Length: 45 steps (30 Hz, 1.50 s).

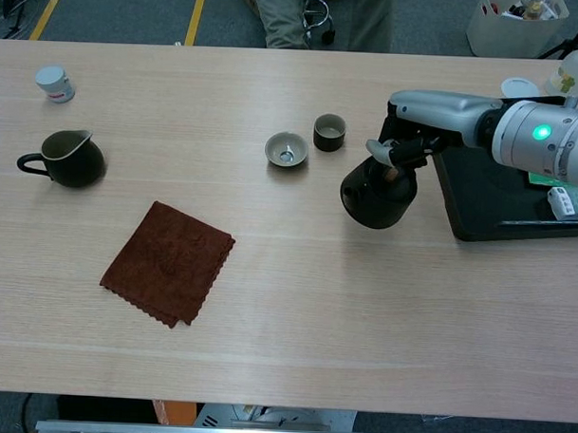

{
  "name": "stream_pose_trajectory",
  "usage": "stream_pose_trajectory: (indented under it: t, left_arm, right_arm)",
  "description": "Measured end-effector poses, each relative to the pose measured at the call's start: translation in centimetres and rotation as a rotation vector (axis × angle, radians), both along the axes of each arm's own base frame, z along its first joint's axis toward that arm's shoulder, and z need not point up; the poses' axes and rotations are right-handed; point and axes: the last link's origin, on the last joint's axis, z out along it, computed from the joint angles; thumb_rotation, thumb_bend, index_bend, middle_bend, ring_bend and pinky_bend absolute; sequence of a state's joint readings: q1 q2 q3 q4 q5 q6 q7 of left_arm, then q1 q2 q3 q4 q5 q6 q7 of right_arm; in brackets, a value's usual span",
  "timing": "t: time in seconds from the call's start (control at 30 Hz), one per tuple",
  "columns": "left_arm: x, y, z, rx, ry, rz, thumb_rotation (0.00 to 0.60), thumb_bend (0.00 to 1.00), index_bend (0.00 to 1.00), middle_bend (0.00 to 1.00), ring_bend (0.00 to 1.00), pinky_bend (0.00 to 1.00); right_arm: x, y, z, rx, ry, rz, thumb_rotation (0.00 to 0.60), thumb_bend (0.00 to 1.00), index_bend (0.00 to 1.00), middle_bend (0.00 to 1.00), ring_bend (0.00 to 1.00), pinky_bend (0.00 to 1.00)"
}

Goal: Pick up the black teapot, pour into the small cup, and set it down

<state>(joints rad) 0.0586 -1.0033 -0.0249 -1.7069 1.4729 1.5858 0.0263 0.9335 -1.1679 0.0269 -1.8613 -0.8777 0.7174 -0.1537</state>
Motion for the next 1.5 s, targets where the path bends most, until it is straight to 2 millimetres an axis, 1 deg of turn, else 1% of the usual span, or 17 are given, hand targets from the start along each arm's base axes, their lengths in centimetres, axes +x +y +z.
stream_pose_trajectory:
  t: [0.1, 0.23, 0.6, 0.8, 1.0, 1.5]
  left_arm:
    - [0.0, 0.0, 0.0, -0.001, -0.001, -0.001, 0.6, 0.39, 0.15, 0.2, 0.18, 0.19]
    - [0.0, -0.1, 0.0, 0.002, -0.002, -0.002, 0.6, 0.39, 0.15, 0.2, 0.18, 0.19]
    - [-0.1, -0.2, 0.0, 0.003, -0.004, -0.001, 0.6, 0.39, 0.15, 0.2, 0.18, 0.19]
    - [-0.1, -0.1, -0.2, 0.001, -0.008, -0.002, 0.6, 0.39, 0.15, 0.2, 0.18, 0.19]
    - [-0.2, 0.1, -0.4, -0.001, -0.009, 0.0, 0.6, 0.39, 0.15, 0.2, 0.18, 0.19]
    - [-0.1, 0.4, -0.7, -0.008, -0.008, -0.007, 0.6, 0.39, 0.15, 0.2, 0.18, 0.19]
  right_arm:
    - [0.2, 0.0, 0.2, -0.01, -0.002, 0.007, 0.298, 0.55, 0.9, 0.83, 0.72, 0.18]
    - [0.3, -0.1, 0.5, -0.03, 0.004, 0.024, 0.356, 0.55, 0.88, 0.83, 0.71, 0.18]
    - [0.3, -0.6, 1.1, -0.095, 0.05, 0.081, 0.41, 0.55, 0.87, 0.82, 0.7, 0.18]
    - [0.1, -1.1, 1.5, -0.142, 0.078, 0.102, 0.422, 0.55, 0.87, 0.81, 0.7, 0.18]
    - [-0.6, -1.6, 1.8, -0.177, 0.107, 0.102, 0.421, 0.55, 0.87, 0.81, 0.7, 0.18]
    - [-3.5, -3.1, 2.5, -0.259, 0.23, 0.115, 0.422, 0.55, 0.87, 0.81, 0.7, 0.18]
